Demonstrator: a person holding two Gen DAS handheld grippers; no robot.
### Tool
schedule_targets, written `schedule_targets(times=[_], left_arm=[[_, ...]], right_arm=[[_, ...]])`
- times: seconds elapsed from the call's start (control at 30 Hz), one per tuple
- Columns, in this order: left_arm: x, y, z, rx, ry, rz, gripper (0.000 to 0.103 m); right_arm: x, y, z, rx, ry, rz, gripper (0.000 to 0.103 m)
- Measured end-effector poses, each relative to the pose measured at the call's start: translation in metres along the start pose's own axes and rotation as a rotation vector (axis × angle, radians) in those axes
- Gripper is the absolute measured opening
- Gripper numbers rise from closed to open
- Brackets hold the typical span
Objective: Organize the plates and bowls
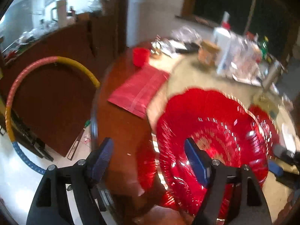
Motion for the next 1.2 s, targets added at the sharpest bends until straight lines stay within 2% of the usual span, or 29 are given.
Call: schedule_targets(times=[0.13,0.2,0.27,0.4,0.53,0.57,0.6,0.63,0.77,0.9,1.07,1.13,1.17,1.2], left_arm=[[-0.013,-0.037,0.016,0.096,-0.089,-0.053,0.078],[-0.001,-0.055,0.030,0.114,-0.078,-0.156,0.082],[0.028,-0.065,0.049,0.107,-0.026,-0.253,0.082],[0.099,-0.060,0.073,0.036,0.113,-0.397,0.082],[0.173,-0.017,0.088,-0.159,0.231,-0.469,0.082],[0.192,0.001,0.092,-0.217,0.249,-0.473,0.082],[0.200,0.011,0.091,-0.242,0.255,-0.463,0.082],[0.213,0.027,0.092,-0.280,0.268,-0.433,0.082],[0.241,0.063,0.088,-0.357,0.330,-0.372,0.082],[0.248,0.083,0.080,-0.408,0.368,-0.350,0.082],[0.255,0.104,0.069,-0.445,0.418,-0.281,0.080],[0.258,0.109,0.064,-0.447,0.452,-0.250,0.061],[0.259,0.110,0.062,-0.439,0.484,-0.198,0.034],[0.259,0.111,0.061,-0.418,0.503,-0.147,0.017]], right_arm=[[0.023,-0.040,-0.005,0.077,0.066,0.045,0.066],[0.043,-0.061,-0.006,0.137,0.132,0.063,0.066],[0.059,-0.075,-0.004,0.180,0.194,0.085,0.066],[0.084,-0.087,0.004,0.206,0.292,0.108,0.066],[0.092,-0.088,0.013,0.207,0.311,0.124,0.066],[0.093,-0.088,0.017,0.211,0.311,0.125,0.066],[0.094,-0.088,0.020,0.215,0.311,0.126,0.066],[0.095,-0.088,0.023,0.215,0.313,0.127,0.066],[0.094,-0.074,0.034,0.196,0.328,0.132,0.067],[0.098,-0.066,0.037,0.173,0.329,0.141,0.067],[0.105,-0.066,0.034,0.174,0.346,0.139,0.066],[0.106,-0.067,0.034,0.179,0.337,0.131,0.063],[0.105,-0.066,0.034,0.174,0.327,0.118,0.049],[0.105,-0.066,0.033,0.166,0.316,0.102,0.041]])
Point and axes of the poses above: each gripper's, at about its wrist camera, not at the fingertips, and y roughly the way its jaws point, x to its right, z to its top, the point moved 1 cm from there along y, roughly the way its jaws point, and after that the axes turned 2 degrees about -x, right-handed, at the moved point
